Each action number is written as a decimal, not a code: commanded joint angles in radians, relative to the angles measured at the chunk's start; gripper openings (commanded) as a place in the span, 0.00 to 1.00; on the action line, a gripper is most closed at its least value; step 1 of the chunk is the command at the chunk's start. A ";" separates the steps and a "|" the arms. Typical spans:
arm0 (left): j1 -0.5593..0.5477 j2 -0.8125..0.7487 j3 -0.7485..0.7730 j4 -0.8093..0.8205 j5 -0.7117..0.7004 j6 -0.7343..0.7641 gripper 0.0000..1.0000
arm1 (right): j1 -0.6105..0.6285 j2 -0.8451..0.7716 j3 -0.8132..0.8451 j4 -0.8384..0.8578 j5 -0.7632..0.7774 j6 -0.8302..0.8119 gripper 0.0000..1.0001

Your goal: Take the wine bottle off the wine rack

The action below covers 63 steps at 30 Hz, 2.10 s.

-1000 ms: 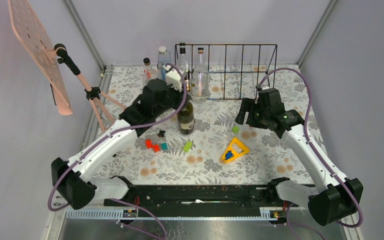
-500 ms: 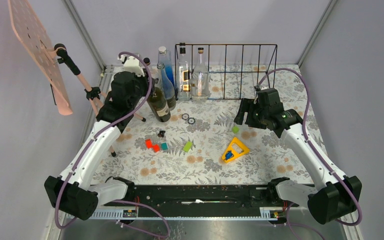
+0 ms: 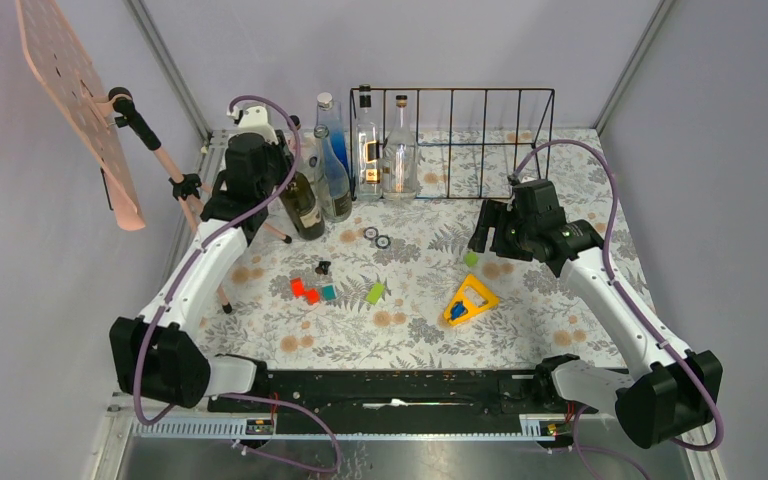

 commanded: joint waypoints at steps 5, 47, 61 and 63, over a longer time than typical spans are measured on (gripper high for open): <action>0.062 0.041 0.085 0.247 -0.031 -0.005 0.00 | -0.001 -0.024 -0.014 0.015 0.007 -0.016 0.80; 0.175 0.414 0.313 0.412 -0.053 0.086 0.03 | -0.001 -0.017 0.000 0.011 -0.036 0.057 0.80; 0.177 0.396 0.290 0.392 -0.047 0.067 0.56 | -0.001 -0.027 -0.020 0.066 -0.039 0.053 0.85; 0.177 0.392 0.292 0.386 -0.045 0.068 0.59 | -0.001 -0.027 -0.020 0.067 -0.035 0.046 0.84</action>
